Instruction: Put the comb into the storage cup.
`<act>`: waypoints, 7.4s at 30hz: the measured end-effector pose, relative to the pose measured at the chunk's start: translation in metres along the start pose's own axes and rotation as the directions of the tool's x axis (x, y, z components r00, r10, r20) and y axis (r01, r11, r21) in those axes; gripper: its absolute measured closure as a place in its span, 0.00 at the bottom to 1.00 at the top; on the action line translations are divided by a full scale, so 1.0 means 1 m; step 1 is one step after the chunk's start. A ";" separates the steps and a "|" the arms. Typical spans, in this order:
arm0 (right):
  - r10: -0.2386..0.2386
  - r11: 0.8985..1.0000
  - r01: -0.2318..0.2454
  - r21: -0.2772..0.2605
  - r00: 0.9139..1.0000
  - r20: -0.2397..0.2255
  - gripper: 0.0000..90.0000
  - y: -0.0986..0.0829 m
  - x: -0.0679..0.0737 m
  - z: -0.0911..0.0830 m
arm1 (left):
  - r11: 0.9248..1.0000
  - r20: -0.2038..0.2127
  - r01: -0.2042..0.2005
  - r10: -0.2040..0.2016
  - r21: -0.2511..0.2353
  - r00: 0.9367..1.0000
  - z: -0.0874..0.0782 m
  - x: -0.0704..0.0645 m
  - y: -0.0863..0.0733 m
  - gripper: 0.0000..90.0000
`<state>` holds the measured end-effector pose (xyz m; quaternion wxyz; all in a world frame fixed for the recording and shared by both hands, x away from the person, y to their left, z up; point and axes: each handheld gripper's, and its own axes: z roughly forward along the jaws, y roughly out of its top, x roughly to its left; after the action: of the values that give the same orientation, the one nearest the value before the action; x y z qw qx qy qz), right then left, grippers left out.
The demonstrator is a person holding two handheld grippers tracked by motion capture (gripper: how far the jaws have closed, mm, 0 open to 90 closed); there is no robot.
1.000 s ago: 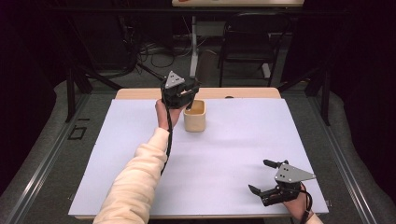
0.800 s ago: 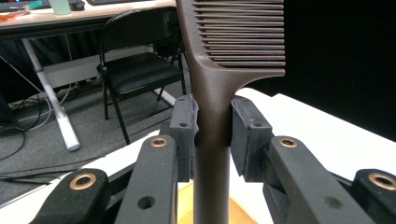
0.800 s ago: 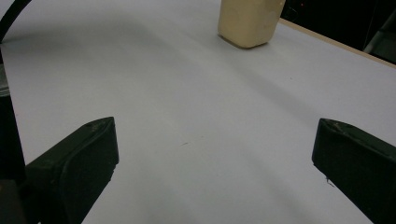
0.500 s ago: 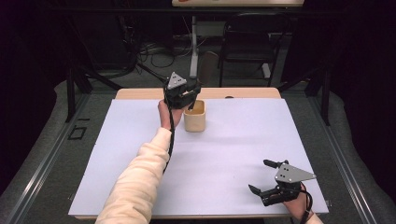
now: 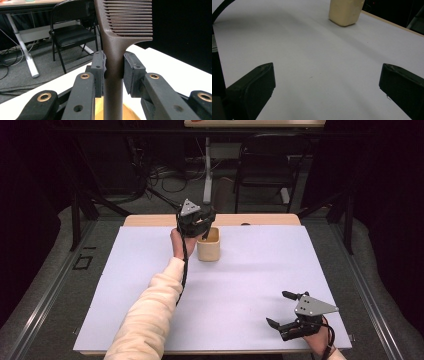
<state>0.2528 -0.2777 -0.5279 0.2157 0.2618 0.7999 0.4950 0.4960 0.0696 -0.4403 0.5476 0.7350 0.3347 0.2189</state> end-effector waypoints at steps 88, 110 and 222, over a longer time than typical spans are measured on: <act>0.002 1.000 -0.002 -0.001 1.000 -0.002 0.00 0.000 -0.001 0.000 | 0.974 0.014 -0.074 0.073 0.213 0.997 0.020 -0.001 -0.035 0.80; -0.003 1.000 0.003 -0.004 1.000 -0.003 0.00 0.001 -0.001 0.001 | 0.961 0.028 -0.084 0.080 0.262 0.996 0.018 -0.001 -0.039 0.75; -0.002 1.000 0.002 0.008 1.000 0.004 0.00 0.001 0.002 0.001 | 0.939 -0.115 -0.038 0.082 0.341 0.990 -0.212 -0.043 -0.131 0.00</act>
<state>0.2523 -0.2758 -0.5275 0.2168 0.2629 0.8018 0.4909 0.2880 0.2010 -0.4987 0.3841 0.8124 0.3790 0.2211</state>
